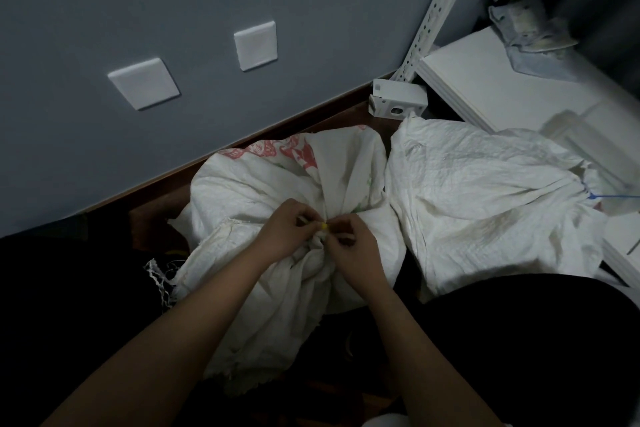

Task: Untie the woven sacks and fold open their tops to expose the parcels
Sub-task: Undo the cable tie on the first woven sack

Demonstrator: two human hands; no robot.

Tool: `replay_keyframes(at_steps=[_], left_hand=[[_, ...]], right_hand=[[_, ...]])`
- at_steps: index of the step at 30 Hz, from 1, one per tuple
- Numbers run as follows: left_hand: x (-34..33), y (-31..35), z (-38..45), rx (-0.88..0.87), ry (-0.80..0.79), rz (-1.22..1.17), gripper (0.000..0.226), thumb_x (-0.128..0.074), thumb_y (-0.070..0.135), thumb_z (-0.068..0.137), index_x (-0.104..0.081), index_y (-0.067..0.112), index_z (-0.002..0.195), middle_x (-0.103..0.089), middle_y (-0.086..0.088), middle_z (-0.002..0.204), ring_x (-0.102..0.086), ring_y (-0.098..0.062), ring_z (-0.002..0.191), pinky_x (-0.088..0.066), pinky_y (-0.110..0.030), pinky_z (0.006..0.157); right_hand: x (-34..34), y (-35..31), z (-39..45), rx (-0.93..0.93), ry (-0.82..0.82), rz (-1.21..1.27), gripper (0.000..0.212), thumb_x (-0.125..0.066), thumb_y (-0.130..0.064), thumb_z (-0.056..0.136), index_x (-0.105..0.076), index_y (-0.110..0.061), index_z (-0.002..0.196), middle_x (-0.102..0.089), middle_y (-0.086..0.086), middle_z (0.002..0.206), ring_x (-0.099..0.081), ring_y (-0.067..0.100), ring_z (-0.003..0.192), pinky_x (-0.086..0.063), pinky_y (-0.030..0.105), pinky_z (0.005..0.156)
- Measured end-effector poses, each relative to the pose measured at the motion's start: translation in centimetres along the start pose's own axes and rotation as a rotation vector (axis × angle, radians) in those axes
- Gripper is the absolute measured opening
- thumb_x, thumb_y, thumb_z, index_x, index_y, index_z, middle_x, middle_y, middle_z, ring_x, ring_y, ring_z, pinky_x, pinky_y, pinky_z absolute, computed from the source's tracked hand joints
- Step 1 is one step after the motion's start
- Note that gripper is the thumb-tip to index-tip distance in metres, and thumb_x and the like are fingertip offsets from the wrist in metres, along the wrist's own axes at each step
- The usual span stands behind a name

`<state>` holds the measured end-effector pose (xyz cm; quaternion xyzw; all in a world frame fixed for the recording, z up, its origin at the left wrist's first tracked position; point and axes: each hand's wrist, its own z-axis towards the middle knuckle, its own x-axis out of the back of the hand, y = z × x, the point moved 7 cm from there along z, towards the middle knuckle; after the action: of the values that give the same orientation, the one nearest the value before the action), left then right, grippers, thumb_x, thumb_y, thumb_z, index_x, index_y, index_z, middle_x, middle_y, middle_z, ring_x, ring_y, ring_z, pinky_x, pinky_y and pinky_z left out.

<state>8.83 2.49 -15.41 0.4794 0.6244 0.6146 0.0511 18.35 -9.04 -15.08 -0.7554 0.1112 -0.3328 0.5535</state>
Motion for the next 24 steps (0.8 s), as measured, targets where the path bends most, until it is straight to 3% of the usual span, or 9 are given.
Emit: replay_keyframes(at_steps=[2, 5, 11, 14, 20, 24], left_hand=[[0.3, 0.4, -0.1, -0.003, -0.012, -0.021, 0.013, -0.071, 0.016, 0.083, -0.071, 0.006, 0.091, -0.056, 0.0, 0.09, -0.054, -0.005, 0.078, -0.04, -0.003, 0.067], [0.6, 0.5, -0.2, 0.012, -0.038, -0.085, 0.013, -0.07, 0.011, 0.083, -0.07, 0.002, 0.093, -0.059, -0.004, 0.092, -0.057, -0.013, 0.086, -0.043, -0.013, 0.074], [0.9, 0.1, -0.5, 0.118, -0.083, -0.238, 0.003, -0.07, 0.009, 0.083, -0.067, 0.01, 0.082, -0.059, 0.005, 0.078, -0.058, -0.001, 0.065, -0.048, -0.013, 0.064], [0.5, 0.0, -0.6, 0.18, -0.121, -0.356, 0.015, -0.068, 0.005, 0.084, -0.065, 0.016, 0.074, -0.061, -0.002, 0.075, -0.06, 0.001, 0.059, -0.05, -0.011, 0.058], [0.4, -0.1, -0.6, 0.241, -0.162, -0.451, 0.014, -0.065, 0.003, 0.086, -0.065, 0.014, 0.078, -0.062, -0.007, 0.083, -0.06, -0.012, 0.073, -0.053, -0.015, 0.063], [0.8, 0.1, -0.3, 0.229, -0.16, -0.442, 0.014, -0.061, 0.001, 0.088, -0.064, 0.013, 0.082, -0.062, -0.004, 0.08, -0.06, -0.012, 0.073, -0.053, -0.014, 0.061]], right_hand=[[0.5, -0.2, 0.4, 0.084, 0.009, -0.055, 0.014, -0.066, -0.006, 0.085, -0.063, -0.017, 0.093, -0.065, 0.001, 0.091, -0.06, 0.007, 0.079, -0.046, 0.013, 0.072], [-0.2, -0.8, 1.2, 0.266, -0.037, -0.276, 0.01, -0.066, -0.018, 0.085, -0.07, -0.011, 0.091, -0.066, 0.004, 0.088, -0.059, 0.015, 0.083, -0.044, 0.021, 0.076], [-1.1, -1.7, 1.7, 0.488, -0.049, -0.534, 0.024, -0.052, -0.029, 0.087, -0.067, -0.011, 0.088, -0.06, 0.004, 0.079, -0.054, 0.019, 0.074, -0.038, 0.024, 0.065], [-1.1, -1.6, 1.9, 0.506, -0.043, -0.569, 0.025, -0.05, -0.027, 0.086, -0.065, -0.008, 0.083, -0.059, 0.007, 0.075, -0.057, 0.024, 0.068, -0.037, 0.029, 0.062], [-0.9, -1.4, 1.9, 0.439, -0.014, -0.533, 0.027, -0.05, -0.03, 0.086, -0.065, -0.008, 0.083, -0.061, 0.007, 0.075, -0.059, 0.025, 0.071, -0.038, 0.03, 0.064], [-0.5, -2.1, 1.9, 0.437, 0.012, -0.431, 0.023, -0.054, -0.029, 0.084, -0.067, -0.01, 0.086, -0.062, 0.006, 0.081, -0.052, 0.016, 0.078, -0.039, 0.024, 0.071]])
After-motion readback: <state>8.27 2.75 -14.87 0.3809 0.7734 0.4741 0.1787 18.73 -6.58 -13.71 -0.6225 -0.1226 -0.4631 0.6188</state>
